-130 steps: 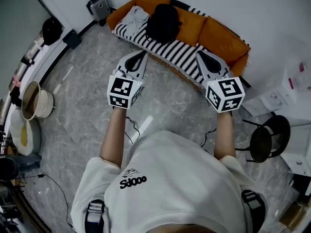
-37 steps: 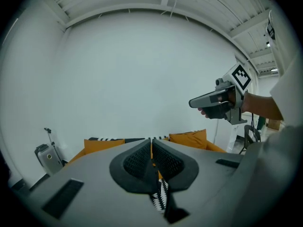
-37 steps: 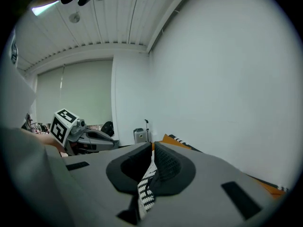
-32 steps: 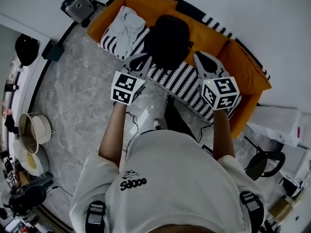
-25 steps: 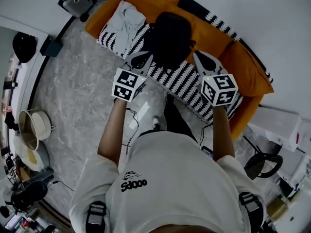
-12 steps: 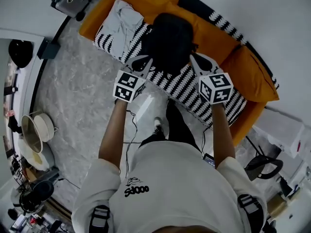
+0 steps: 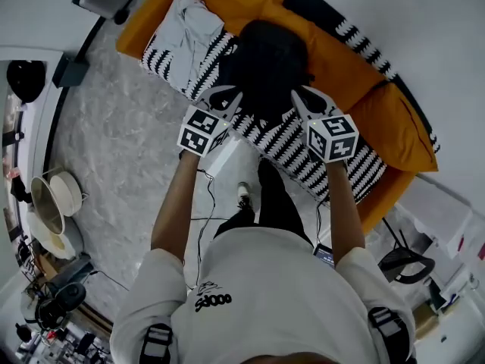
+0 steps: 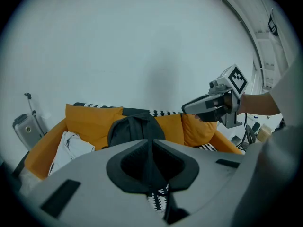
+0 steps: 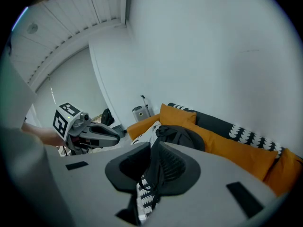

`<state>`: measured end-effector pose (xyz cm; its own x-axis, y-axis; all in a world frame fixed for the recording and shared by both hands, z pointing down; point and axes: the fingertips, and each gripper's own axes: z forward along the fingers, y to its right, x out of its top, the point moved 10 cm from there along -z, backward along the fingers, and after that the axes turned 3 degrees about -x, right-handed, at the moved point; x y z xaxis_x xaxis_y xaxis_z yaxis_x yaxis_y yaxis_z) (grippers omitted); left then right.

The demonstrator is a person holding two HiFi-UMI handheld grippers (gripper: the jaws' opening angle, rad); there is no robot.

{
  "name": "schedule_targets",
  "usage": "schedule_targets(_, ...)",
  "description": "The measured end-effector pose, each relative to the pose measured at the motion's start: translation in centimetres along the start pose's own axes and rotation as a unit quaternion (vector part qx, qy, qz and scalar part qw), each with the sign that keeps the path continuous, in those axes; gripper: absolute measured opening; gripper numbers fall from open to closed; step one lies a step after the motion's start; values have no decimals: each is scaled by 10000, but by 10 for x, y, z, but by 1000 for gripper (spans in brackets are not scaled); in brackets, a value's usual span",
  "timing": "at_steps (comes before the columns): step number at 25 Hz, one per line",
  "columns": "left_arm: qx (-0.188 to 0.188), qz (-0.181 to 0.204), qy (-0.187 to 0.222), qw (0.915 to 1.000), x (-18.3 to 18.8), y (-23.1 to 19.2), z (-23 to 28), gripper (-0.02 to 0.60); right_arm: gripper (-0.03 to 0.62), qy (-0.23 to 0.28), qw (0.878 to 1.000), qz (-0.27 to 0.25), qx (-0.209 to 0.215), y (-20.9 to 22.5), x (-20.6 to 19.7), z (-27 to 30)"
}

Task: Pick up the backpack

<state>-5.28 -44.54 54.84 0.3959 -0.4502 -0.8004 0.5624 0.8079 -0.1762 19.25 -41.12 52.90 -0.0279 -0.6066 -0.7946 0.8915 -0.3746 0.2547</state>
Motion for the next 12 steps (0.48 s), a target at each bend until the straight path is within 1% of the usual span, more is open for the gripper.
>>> schedule_targets(1,-17,-24,-35,10000,-3,-4,7,26,50,-41,10000,16,45,4,-2,8)
schedule_targets(3,-46,-78,-95,9999,-11,-13,21,26,102,-125,9998,52,149,11,-7,23)
schedule_targets(4,-61,-114,-122,9998,-15,-17,28,26,118,-159,9997,76,186,15,-10,31)
schedule_targets(6,-97,-204,-168,9996,-21,-25,41,27,129,-214,9994,145,211,22,-16,44)
schedule_targets(12,-204,-426,-254,9986,-33,-43,67,31,135,-377,9982,387,270,41,-29,78)
